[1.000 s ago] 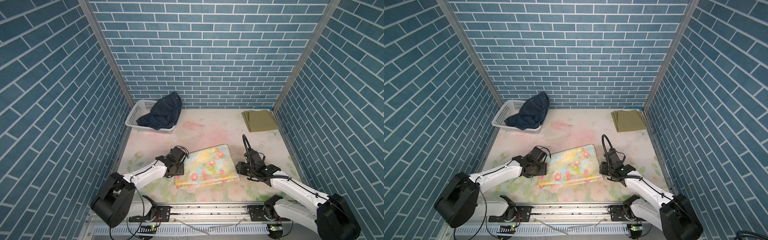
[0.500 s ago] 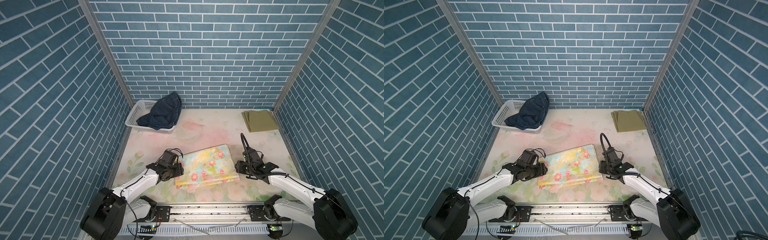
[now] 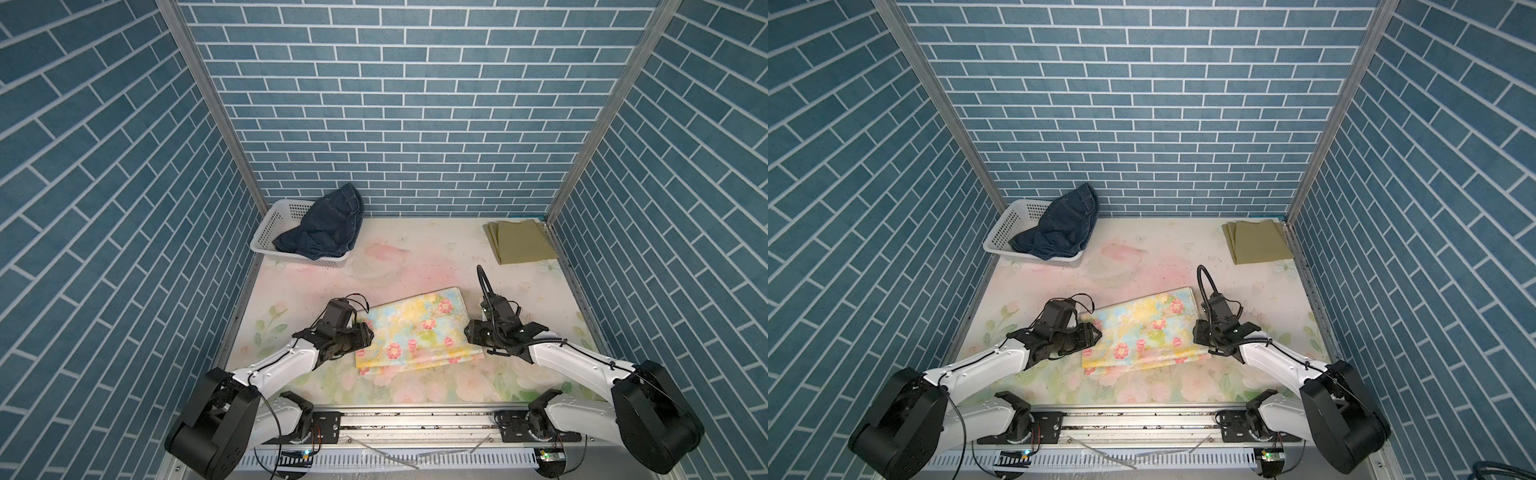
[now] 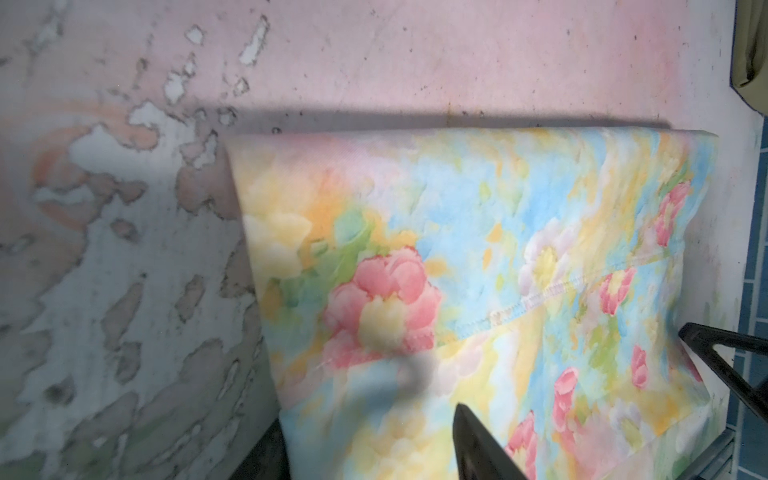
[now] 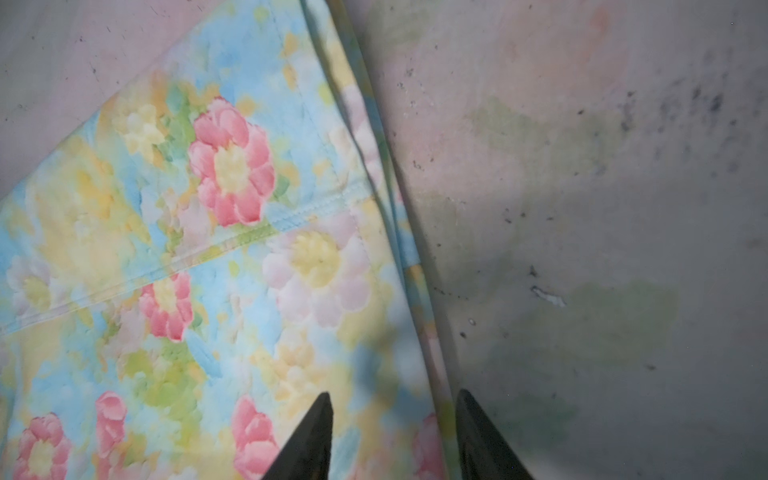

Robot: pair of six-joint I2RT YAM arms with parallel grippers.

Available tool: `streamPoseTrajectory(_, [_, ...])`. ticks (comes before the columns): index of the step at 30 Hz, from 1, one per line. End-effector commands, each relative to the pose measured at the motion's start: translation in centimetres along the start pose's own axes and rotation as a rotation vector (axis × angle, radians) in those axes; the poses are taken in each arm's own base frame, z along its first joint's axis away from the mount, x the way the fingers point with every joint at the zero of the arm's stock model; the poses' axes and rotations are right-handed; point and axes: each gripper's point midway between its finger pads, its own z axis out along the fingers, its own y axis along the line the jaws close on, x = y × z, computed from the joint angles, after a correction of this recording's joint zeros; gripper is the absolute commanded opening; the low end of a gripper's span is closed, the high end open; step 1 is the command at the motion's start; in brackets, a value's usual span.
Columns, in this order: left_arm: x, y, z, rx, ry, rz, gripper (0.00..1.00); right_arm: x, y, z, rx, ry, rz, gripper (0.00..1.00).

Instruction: Fold and stack the skirts

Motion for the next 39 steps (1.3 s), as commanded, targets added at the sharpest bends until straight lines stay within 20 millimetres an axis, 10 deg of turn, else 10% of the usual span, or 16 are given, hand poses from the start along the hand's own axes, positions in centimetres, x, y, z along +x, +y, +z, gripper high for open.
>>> streamPoseTrajectory(1, [3.1,2.0,0.7,-0.041,0.113,-0.04,0.59,-0.3,0.6,0.2,-0.021,-0.011,0.007,0.48])
streamPoseTrajectory(27, [3.3,3.8,0.5,-0.082,0.13,-0.027,0.69,-2.9,-0.7,1.5,0.042,-0.005,0.006,0.46])
streamPoseTrajectory(39, [3.6,4.8,1.0,-0.143,0.167,-0.001,0.7,0.5,-3.3,2.9,0.147,0.092,-0.018,0.04])
